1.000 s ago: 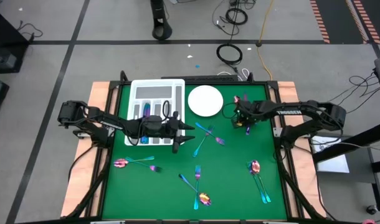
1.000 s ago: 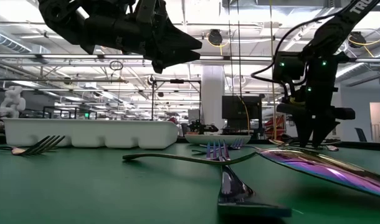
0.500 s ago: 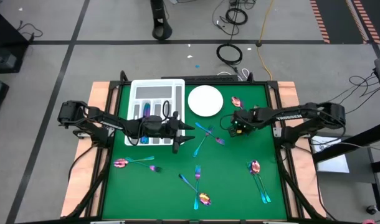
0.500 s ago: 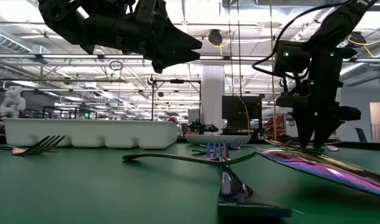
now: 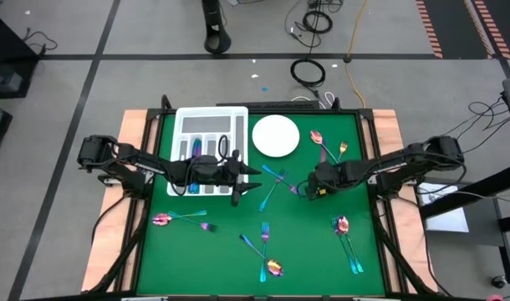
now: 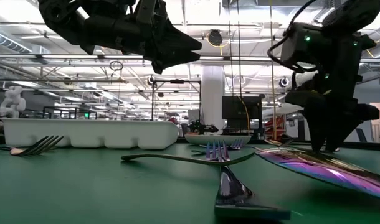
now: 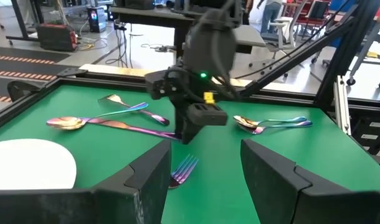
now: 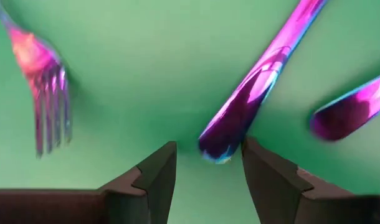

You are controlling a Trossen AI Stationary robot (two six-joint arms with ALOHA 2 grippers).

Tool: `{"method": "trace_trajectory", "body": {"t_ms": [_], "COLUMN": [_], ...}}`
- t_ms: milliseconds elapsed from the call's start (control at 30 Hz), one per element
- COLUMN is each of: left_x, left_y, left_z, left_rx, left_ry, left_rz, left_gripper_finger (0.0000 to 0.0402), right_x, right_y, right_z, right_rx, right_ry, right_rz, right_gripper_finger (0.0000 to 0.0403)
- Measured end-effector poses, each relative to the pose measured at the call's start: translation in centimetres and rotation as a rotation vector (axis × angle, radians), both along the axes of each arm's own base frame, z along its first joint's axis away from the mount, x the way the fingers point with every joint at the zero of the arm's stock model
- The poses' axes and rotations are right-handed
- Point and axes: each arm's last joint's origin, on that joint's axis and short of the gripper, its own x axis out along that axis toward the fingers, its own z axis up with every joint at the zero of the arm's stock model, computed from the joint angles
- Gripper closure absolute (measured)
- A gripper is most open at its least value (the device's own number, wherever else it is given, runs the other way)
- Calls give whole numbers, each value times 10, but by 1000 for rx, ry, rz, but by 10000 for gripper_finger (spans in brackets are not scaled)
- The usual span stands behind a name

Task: Sort silverware
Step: Put the blue knife into the silverware tray

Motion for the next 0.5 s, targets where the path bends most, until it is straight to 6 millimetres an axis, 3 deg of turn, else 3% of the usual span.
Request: {"method": "trace_trajectory", "body": {"t_ms": [200,500], "left_x": [0,0], "left_y": [0,0], "left_z": [0,0], "left_rx": [0,-26], "left_ry": [2,2], "left_rz": [0,4], "left_gripper_finger": [207,207], "right_x": [10,19], "right_y": [25,20], "right_z": [13,42], "right_rx": [65,-170], "right_ry": [-57,-24], "right_rz": [68,94], "right_gripper_finger": [232,232]}}
